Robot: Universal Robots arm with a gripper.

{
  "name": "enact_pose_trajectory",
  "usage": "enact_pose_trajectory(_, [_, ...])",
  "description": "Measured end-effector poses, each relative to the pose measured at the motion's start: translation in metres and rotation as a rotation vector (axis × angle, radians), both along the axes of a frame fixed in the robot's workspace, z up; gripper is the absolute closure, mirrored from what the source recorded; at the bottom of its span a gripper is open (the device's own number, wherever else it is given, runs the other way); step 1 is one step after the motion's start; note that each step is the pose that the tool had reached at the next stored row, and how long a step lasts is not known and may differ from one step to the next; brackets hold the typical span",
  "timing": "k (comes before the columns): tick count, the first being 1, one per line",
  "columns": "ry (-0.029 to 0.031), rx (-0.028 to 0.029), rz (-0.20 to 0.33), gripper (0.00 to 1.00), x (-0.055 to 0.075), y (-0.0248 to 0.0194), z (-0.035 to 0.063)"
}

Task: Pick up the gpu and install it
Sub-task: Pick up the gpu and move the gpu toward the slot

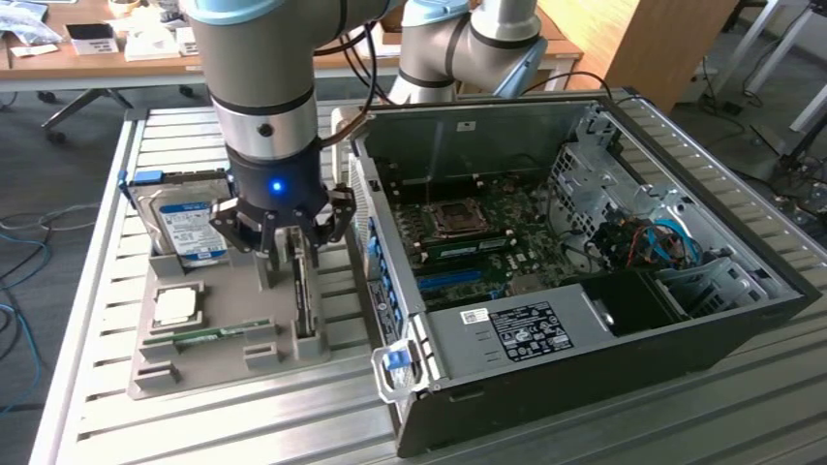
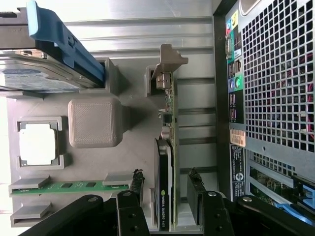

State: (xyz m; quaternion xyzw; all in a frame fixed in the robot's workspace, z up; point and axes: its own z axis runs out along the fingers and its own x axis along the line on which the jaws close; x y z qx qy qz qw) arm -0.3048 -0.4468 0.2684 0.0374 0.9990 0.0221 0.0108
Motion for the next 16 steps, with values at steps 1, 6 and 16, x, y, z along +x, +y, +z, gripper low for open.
enact_pose_trajectory(1, [0.0001, 0.0000, 0.000, 0.51, 0.0000, 0.0000, -0.0005])
enact_pose_trajectory(6, [0.0001, -0.0001, 0.000, 0.51, 0.0000, 0.0000, -0.0007])
enact_pose_trajectory(16, [0.0000, 0.0000, 0.000, 0.51, 0.0000, 0.0000, -0.0048])
